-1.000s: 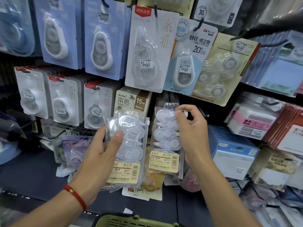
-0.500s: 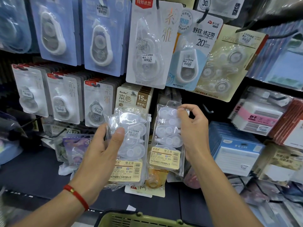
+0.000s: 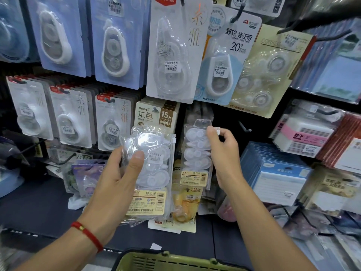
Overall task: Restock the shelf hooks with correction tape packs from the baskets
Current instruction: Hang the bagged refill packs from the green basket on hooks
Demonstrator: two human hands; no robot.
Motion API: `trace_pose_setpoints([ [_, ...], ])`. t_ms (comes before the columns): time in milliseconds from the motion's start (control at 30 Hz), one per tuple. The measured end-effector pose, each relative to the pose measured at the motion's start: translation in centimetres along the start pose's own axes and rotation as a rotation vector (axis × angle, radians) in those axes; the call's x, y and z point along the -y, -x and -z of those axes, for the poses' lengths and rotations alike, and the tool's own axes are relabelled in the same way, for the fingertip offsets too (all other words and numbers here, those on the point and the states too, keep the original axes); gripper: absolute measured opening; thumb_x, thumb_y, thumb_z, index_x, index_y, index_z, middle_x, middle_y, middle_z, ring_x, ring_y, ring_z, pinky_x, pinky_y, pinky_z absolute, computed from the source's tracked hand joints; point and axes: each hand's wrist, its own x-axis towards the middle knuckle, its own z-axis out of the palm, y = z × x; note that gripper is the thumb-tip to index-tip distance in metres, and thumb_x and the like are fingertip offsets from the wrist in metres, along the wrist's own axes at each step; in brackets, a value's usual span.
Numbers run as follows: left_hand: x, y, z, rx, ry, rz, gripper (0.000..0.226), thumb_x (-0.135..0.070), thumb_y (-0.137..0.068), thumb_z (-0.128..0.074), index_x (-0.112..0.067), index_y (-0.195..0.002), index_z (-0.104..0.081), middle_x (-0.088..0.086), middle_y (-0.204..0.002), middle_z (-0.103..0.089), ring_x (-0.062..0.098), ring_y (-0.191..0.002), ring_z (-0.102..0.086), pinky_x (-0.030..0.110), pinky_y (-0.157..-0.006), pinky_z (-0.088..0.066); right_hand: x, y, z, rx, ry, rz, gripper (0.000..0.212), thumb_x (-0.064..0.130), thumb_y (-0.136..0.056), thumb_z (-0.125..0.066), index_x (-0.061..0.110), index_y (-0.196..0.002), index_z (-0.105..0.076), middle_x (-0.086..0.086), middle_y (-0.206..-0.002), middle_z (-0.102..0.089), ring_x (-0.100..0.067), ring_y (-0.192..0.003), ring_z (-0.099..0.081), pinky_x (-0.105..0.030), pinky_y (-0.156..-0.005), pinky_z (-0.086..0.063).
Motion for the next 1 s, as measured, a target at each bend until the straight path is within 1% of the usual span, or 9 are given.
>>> trace_pose_setpoints([
  [67, 0.0, 0.0, 0.0, 0.002, 0.002, -0.007, 0.054, -0.079, -0.084, -0.057, -0.05, -0.131, -0.06, -0.019, -0.132, -0.071, 0.01, -0.127, -0.066, 0.051, -0.113, -0.045, -1.6, 0.8, 0.7, 0.072, -0.047, -0.055, 0.034, 0.053, -0.095, -0.069, 0.029, -0.119, -0.063, 0.008, -0.106, -0.079, -0.007, -0.099, -0.075, -0.027, -0.081, -0.06],
  [133, 0.0, 0.0, 0.0, 0.001, 0.011, -0.009, 0.051, -0.077, -0.085, -0.058, -0.05, -0.129, -0.061, -0.015, -0.129, -0.073, 0.015, -0.123, -0.069, 0.055, -0.109, -0.048, -3.4, 1.8, 1.2, 0.127, -0.038, -0.074, 0.033, 0.041, -0.094, -0.071, 0.029, -0.123, -0.06, 0.004, -0.108, -0.081, -0.015, -0.099, -0.078, -0.034, -0.081, -0.063],
  [333, 0.3, 0.3, 0.1, 0.019, -0.004, -0.025, 0.047, -0.072, -0.092, -0.057, -0.046, -0.132, -0.06, -0.013, -0.13, -0.073, 0.015, -0.122, -0.07, 0.052, -0.107, -0.05, -5.1, -0.4, -0.7, 0.035, 0.173, -0.034, 0.015, 0.038, -0.1, -0.067, 0.023, -0.1, -0.067, -0.008, -0.096, -0.076, -0.03, -0.093, -0.073, -0.053, -0.085, -0.059],
  [433, 0.4, 0.5, 0.1, 0.019, -0.053, -0.034, 0.033, -0.062, -0.101, -0.053, -0.048, -0.13, -0.06, -0.021, -0.127, -0.073, -0.001, -0.118, -0.068, 0.035, -0.1, -0.05, -4.9, -2.8, -1.9, -0.038, 0.31, -0.11, 0.032, 0.047, -0.099, -0.067, 0.014, -0.097, -0.068, -0.007, -0.09, -0.072, -0.03, -0.088, -0.068, -0.041, -0.072, -0.051],
  [500, 0.5, 0.6, 0.1, 0.014, -0.072, -0.025, 0.031, -0.061, -0.099, -0.052, -0.05, -0.126, -0.06, -0.024, -0.123, -0.073, -0.007, -0.113, -0.068, 0.029, -0.095, -0.049, -5.0, -3.1, -2.0, -0.061, 0.397, -0.178, 0.044, 0.055, -0.097, -0.067, 0.012, -0.107, -0.066, -0.003, -0.1, -0.068, -0.022, -0.096, -0.064, -0.033, -0.078, -0.047],
  [633, 0.8, 0.5, 0.0, 0.015, -0.053, 0.006, 0.038, -0.064, -0.097, -0.054, -0.045, -0.13, -0.06, -0.017, -0.124, -0.075, 0.007, -0.116, -0.071, 0.046, -0.104, -0.053, -3.6, 0.9, -1.3, -0.137, 0.427, -0.024, 0.043, 0.054, -0.096, -0.066, 0.019, -0.121, -0.06, 0.007, -0.113, -0.064, -0.013, -0.103, -0.062, -0.027, -0.083, -0.048],
  [700, 0.9, 0.5, -0.1, 0.027, -0.054, -0.001, 0.038, -0.065, -0.098, -0.054, -0.044, -0.129, -0.06, -0.017, -0.124, -0.075, 0.007, -0.116, -0.071, 0.047, -0.105, -0.052, -2.2, 4.2, -1.4, 0.036, 0.24, 0.044, 0.035, 0.063, -0.091, -0.066, 0.031, -0.107, -0.067, 0.013, -0.1, -0.07, -0.007, -0.095, -0.067, -0.024, -0.079, -0.052],
  [800, 0.8, 0.4, -0.7, 0.064, 0.006, -0.004, 0.036, -0.061, -0.099, -0.059, -0.041, -0.129, -0.062, -0.009, -0.123, -0.077, 0.014, -0.114, -0.074, 0.046, -0.099, -0.057, -0.4, 8.5, -2.1, 0.336, 0.113, -0.017, 0.051, 0.082, -0.078, -0.068, 0.038, -0.103, -0.069, 0.011, -0.103, -0.076, -0.013, -0.094, -0.072, -0.038, -0.083, -0.062],
  [1000, 1.2, 0.1, -1.2, 0.04, 0.084, 0.041, 0.047, -0.052, -0.086, -0.072, -0.037, -0.129, -0.061, 0.001, -0.116, -0.08, 0.027, -0.103, -0.078, 0.053, -0.094, -0.06, 0.9, 9.9, -2.0, 0.318, 0.047, -0.021, 0.02, 0.035, -0.094, -0.079, 0.024, -0.109, -0.07, 0.005, -0.104, -0.08, -0.016, -0.096, -0.077, -0.051, -0.09, -0.063],
])
